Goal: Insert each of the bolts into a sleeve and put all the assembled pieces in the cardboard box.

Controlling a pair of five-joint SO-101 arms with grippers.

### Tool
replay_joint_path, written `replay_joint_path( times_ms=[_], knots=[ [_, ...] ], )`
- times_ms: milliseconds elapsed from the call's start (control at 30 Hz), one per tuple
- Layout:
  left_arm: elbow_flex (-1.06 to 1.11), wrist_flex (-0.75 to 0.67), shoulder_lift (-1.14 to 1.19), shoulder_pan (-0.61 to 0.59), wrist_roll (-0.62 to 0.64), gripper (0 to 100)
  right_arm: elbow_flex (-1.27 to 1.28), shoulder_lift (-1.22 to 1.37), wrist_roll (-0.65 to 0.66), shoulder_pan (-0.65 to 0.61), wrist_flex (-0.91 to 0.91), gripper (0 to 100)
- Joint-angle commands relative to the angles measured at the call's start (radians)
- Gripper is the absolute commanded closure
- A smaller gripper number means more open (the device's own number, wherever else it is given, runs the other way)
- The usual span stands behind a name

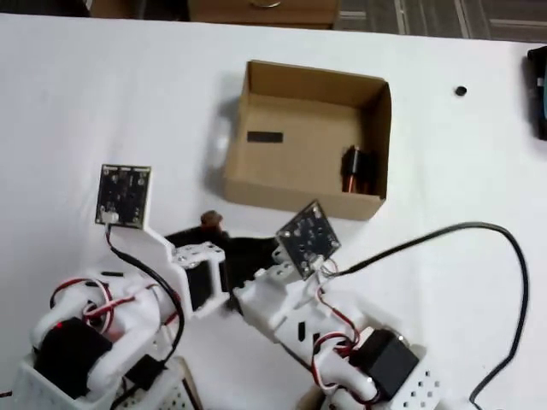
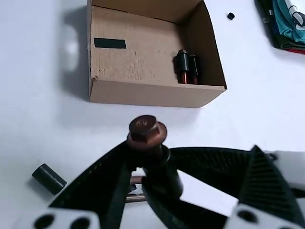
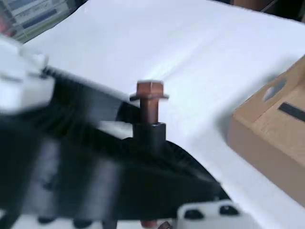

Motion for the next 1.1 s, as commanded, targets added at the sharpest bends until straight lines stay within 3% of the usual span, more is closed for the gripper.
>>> replay_joint_path(
  times_ms=[0, 200, 433, 567, 667, 800, 867, 1067],
  knots=[
    [-0.004, 0.015, -0.002, 0.014, -0.012, 58, -0.097, -0.012, 0.003, 0.061, -0.013, 97.9],
    [-0.007, -0.026, -0.005, -0.057, -0.020, 57, -0.161, -0.012, 0.003, 0.193, -0.012, 97.9],
    [-0.160, -0.089, -0.005, -0.195, -0.107, 58, -0.164, -0.002, 0.003, 0.503, -0.027, 97.9],
    [-0.170, -0.078, -0.003, -0.210, -0.117, 58, -0.186, 0.064, 0.005, 0.651, -0.077, 97.9],
    [-0.125, -0.074, -0.005, -0.210, -0.118, 69, -0.279, 0.199, 0.005, 0.691, -0.085, 97.9],
    [-0.062, -0.074, -0.005, -0.210, -0.118, 99, -0.477, 0.427, 0.003, 0.696, -0.084, 97.9],
    [-0.044, -0.061, -0.005, -0.210, -0.118, 95, -0.585, 0.550, 0.003, 0.700, -0.082, 97.9],
    [-0.033, 0.018, -0.005, -0.213, -0.118, 98, -0.864, 0.903, 0.003, 0.702, -0.077, 97.9]
  ],
)
